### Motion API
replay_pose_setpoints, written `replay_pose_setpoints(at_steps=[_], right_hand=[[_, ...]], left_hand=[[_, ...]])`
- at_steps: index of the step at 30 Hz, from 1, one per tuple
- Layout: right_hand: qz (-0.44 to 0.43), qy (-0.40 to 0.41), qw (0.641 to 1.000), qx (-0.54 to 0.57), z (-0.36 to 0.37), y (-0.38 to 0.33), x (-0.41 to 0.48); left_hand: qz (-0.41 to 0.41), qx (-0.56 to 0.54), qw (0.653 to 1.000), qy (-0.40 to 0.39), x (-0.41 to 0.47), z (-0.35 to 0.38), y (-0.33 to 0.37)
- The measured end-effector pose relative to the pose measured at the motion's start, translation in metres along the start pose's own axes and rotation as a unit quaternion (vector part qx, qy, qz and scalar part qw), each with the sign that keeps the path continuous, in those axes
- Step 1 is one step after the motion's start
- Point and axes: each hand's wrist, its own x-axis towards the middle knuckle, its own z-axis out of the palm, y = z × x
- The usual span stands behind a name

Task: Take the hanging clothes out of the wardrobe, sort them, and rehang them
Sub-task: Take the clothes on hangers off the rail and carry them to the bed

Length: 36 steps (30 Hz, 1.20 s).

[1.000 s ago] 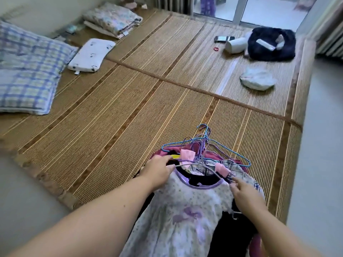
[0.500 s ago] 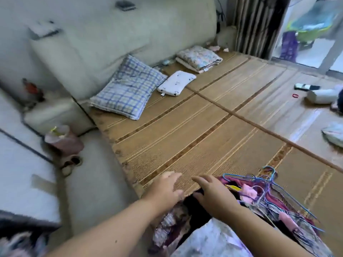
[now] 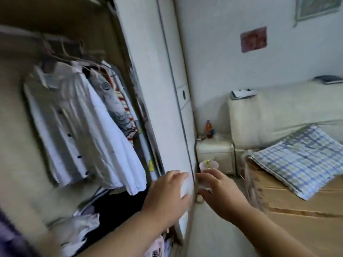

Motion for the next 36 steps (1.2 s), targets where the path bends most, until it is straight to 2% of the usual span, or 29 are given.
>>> replay_pose_setpoints(at_steps=[7,14,17,19,28,36], right_hand=[[-0.162,0.017,0.986,0.028,0.021,-0.135,0.105],[-0.277,0.027,0.959,0.053,0.011,-0.229,0.182],[-0.305,0.037,0.948,0.079,0.003,-0.257,0.22],[-0.317,0.036,0.943,0.099,-0.002,-0.271,0.246],[-0.375,0.016,0.918,0.131,-0.021,-0.314,0.393],[-0.413,0.009,0.901,0.134,-0.014,-0.341,0.499]], left_hand=[[-0.071,0.122,0.981,0.133,-0.034,-0.122,-0.102],[-0.133,0.241,0.93,0.244,-0.047,-0.235,-0.125],[-0.125,0.359,0.885,0.268,-0.04,-0.264,-0.117],[-0.142,0.396,0.858,0.295,-0.032,-0.284,-0.117],[-0.294,0.52,0.696,0.4,0.019,-0.351,-0.13],[-0.393,0.621,0.567,0.372,0.038,-0.365,-0.138]])
